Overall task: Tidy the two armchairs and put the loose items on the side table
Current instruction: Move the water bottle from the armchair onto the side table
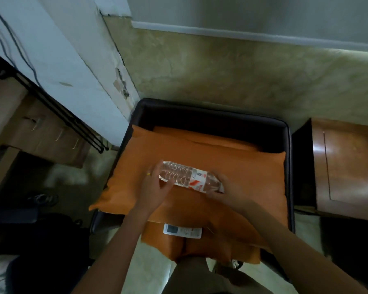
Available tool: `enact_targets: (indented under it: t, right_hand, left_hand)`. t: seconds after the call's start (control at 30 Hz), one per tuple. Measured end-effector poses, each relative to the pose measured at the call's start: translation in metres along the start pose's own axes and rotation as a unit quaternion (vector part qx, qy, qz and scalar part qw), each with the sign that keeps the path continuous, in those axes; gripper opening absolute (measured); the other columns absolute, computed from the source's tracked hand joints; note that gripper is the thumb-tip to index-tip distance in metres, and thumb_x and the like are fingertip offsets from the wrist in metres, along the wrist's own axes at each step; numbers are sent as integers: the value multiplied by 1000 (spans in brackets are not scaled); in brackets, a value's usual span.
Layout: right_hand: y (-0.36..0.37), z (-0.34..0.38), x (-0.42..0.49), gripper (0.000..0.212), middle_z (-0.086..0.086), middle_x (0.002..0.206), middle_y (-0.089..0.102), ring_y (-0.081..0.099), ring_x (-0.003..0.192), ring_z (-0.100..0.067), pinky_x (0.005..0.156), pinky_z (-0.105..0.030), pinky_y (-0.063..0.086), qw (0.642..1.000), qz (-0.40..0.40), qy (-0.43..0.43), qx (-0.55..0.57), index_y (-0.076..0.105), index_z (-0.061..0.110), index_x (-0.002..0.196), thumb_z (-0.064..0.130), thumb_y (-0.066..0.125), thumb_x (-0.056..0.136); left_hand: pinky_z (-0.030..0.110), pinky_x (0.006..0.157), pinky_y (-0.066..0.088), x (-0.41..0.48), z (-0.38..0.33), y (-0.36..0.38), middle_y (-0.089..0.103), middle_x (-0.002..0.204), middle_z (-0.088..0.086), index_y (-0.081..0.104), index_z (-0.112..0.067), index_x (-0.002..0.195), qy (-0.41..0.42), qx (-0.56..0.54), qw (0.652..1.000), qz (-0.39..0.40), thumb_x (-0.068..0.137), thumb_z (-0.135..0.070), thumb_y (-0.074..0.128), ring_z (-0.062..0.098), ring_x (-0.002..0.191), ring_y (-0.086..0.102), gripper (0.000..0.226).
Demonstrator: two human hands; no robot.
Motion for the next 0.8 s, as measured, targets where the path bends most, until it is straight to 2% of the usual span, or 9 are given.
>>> enact_targets:
  t: [0.1, 0.17, 0.3, 0.4, 0.5, 0.57, 0.67, 0.8]
  right_hand:
    - [7, 5, 7, 85, -2, 146, 48, 53, 127, -24, 104, -47, 49, 1000, -11, 7, -27, 30, 40, 151, 48, 77, 81]
    - [11, 10, 8, 87, -5, 155, 39, 49, 133, -25, 107, -47, 46, 999, -17, 16, -49, 31, 38, 153, 47, 78, 80]
    - [3, 15, -7, 80, 6, 130, 64, 65, 105, -9, 91, -33, 58, 999, -33, -7, -18, 40, 38, 148, 40, 81, 80]
    - [-16, 2, -34, 77, 16, 127, 63, 67, 94, 0, 82, -25, 60, 997, -67, -22, -12, 43, 34, 147, 42, 80, 80]
    - [-44, -18, -68, 69, 19, 114, 62, 64, 87, 7, 68, -15, 54, 995, -92, -26, -10, 49, 30, 142, 38, 80, 81]
    - [-64, -35, -93, 66, 19, 110, 63, 65, 86, 7, 67, -14, 54, 992, -118, -29, -12, 52, 31, 139, 35, 81, 81]
    - [-88, -69, -131, 69, 21, 109, 65, 65, 91, 6, 75, -19, 59, 984, -169, -35, -38, 52, 37, 139, 46, 80, 77]
    - [-113, -124, -174, 65, 19, 103, 69, 68, 87, 5, 75, -26, 61, 979, -200, -34, 0, 55, 39, 134, 46, 82, 75]
  left_hand:
    - [36, 112, 40, 5, -5, 3, 41, 155, -5, 22, -32, 157, -1, -42, 999, 16, 84, -57, 66, 9, 141, 36, 88]
    - [37, 111, 42, 6, -4, 4, 43, 153, -5, 26, -30, 156, -8, -58, 998, -2, 83, -49, 72, 10, 139, 39, 88]
    - [40, 106, 49, 3, -4, 9, 47, 145, -11, 28, -34, 155, -9, -85, 996, 9, 83, -47, 74, 11, 133, 47, 87]
    - [36, 103, 52, -7, -22, 20, 46, 142, -16, 32, -34, 153, 15, -129, 990, 46, 86, -39, 74, 6, 129, 50, 79]
    - [31, 101, 52, -18, -48, 40, 45, 146, -16, 36, -42, 150, 45, -133, 988, 68, 93, -34, 67, -5, 124, 49, 65]
    - [25, 100, 51, -27, -68, 56, 43, 145, -20, 38, -45, 148, 74, -124, 987, 65, 97, -32, 62, -13, 122, 46, 57]
    - [25, 102, 49, -42, -96, 85, 35, 154, -21, 41, -39, 148, 116, -119, 985, 51, 100, -25, 58, -4, 134, 42, 53]
    - [35, 104, 50, -65, -122, 137, 35, 155, -16, 44, -36, 148, 138, -83, 985, 53, 100, -18, 58, 7, 139, 41, 53]
Point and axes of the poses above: each hand's wrist, its own x-axis towards the middle knuckle, its own y-axis out of the palm, z = x × y, the point moved 2 cm from there along x, towards the middle knuckle
